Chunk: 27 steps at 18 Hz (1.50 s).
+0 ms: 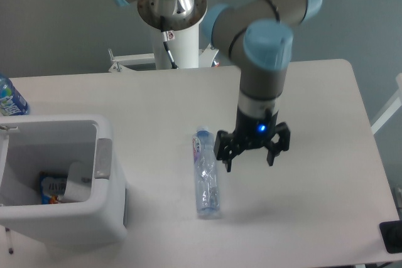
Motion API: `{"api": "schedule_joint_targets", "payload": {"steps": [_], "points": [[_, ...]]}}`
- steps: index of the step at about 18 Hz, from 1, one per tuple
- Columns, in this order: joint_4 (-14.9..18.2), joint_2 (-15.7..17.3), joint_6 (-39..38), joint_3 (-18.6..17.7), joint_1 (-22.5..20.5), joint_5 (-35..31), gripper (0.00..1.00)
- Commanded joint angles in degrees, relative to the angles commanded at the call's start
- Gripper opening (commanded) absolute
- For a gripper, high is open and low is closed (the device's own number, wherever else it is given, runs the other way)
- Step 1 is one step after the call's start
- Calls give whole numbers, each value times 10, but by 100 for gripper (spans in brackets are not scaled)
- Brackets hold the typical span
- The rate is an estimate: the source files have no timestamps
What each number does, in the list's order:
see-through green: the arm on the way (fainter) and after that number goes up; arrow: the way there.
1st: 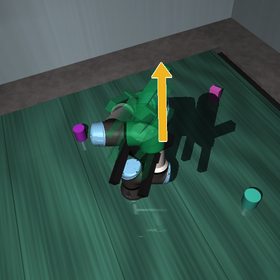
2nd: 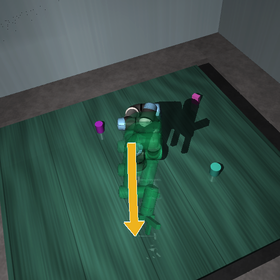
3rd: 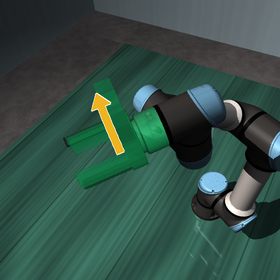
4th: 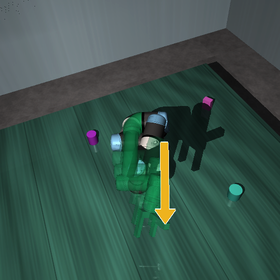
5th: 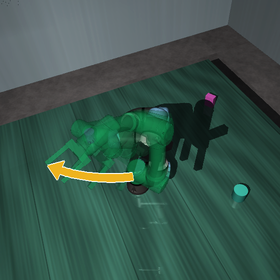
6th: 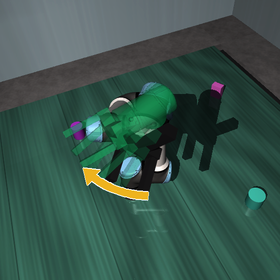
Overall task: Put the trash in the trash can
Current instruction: 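Move the gripper over the clear water bottle and lower it, then close the gripper around the bottle's cap end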
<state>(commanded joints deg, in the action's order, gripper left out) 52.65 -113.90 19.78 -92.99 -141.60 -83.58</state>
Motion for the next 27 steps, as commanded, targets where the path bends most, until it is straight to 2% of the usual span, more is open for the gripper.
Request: {"api": "schedule_joint_targets", "payload": {"steps": [9, 17, 27], "points": [[-1, -37, 22, -15, 32, -11, 100], [2, -37, 51, -43, 55, -39, 100], [0, -61, 61, -44, 73, -81, 100]]}}
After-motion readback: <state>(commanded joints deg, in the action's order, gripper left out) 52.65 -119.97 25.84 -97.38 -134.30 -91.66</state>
